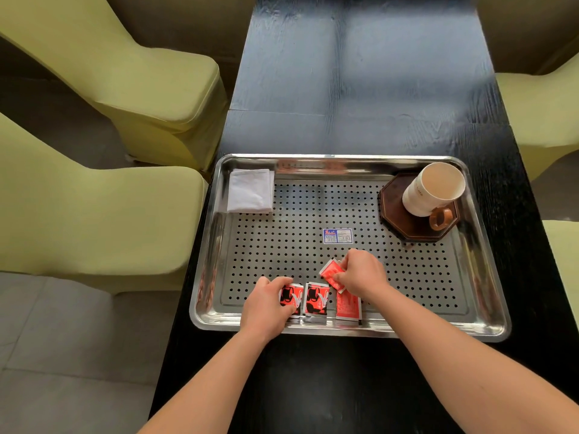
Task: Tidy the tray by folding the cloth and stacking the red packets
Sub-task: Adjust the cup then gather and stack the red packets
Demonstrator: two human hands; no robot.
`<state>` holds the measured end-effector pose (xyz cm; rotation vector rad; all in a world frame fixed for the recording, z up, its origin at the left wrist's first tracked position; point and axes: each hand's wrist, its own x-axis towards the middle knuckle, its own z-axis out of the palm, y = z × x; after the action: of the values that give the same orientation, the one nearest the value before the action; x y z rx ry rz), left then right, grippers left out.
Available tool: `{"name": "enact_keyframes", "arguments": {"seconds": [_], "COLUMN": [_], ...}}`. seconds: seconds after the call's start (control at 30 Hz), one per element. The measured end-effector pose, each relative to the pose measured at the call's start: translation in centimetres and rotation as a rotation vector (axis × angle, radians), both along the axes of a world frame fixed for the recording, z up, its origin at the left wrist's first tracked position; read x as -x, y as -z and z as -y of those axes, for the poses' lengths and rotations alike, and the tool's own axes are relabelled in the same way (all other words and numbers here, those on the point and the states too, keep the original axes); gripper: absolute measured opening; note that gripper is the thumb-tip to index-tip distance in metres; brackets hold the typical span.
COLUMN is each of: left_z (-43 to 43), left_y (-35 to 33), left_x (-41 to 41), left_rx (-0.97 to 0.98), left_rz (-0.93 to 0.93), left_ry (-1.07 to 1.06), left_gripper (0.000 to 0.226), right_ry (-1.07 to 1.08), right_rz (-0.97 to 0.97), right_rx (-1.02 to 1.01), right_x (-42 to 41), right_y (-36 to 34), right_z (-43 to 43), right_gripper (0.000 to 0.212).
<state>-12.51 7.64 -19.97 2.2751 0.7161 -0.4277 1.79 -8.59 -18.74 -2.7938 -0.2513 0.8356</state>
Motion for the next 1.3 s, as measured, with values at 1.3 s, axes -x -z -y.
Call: {"name": "enact_keyframes", "arguments": {"seconds": [1.3], "left_z": [0.1], "left_y": [0.2], "left_x": [0.1], "left_rx": [-0.055], "left_rz": [0.008], "left_ry": [0.034], "left_gripper": [0.053], "right_ry": [-0.026], "right_rz": [-0.047], "right_rx": [-0.355], "right_x": [4.6], "right_y": [-2.6], "right_z": [1.6], "right_gripper": [0.007]}}
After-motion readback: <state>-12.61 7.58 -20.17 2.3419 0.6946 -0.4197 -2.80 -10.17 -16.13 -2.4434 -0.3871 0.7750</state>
